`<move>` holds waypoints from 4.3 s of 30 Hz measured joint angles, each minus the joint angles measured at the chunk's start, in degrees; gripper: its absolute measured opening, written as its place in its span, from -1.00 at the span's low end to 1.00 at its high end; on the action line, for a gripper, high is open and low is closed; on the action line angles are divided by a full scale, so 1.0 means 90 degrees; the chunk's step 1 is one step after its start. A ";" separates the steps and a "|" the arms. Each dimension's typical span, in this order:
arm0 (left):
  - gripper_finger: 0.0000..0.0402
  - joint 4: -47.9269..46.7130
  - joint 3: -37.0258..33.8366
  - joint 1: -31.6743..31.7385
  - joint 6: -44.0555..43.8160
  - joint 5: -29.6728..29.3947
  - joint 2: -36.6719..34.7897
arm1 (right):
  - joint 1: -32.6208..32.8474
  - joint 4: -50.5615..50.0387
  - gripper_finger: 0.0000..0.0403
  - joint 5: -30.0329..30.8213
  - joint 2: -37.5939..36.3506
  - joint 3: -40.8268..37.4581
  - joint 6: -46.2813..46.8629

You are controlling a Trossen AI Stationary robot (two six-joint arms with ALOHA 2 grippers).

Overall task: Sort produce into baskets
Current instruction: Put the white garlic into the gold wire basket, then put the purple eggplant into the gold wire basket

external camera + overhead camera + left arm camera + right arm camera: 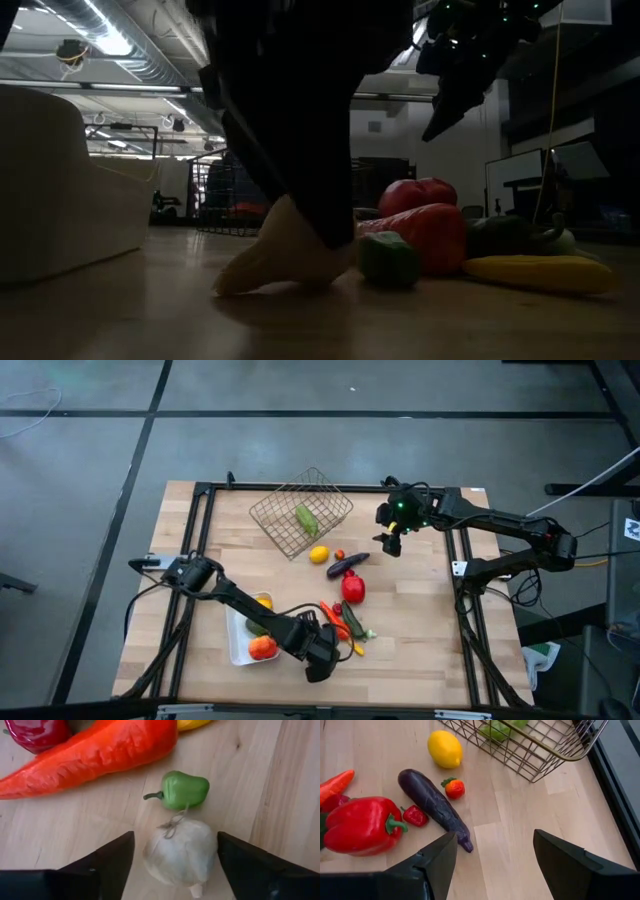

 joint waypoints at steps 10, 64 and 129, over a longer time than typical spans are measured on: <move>-0.13 -0.0025 0.0000 0.0082 -0.0028 0.0211 -0.0004 | 0.0000 0.0001 0.29 0.0000 0.0000 0.0000 0.0000; -0.09 -0.1336 0.0091 0.6465 0.3664 0.0415 -0.1021 | 0.0000 0.0044 0.29 -0.0001 0.0000 0.0000 -0.0002; 0.28 0.0192 0.0443 0.6541 0.4837 0.0183 -0.0725 | 0.0005 0.0044 0.29 -0.0290 0.0208 -0.0002 -0.0747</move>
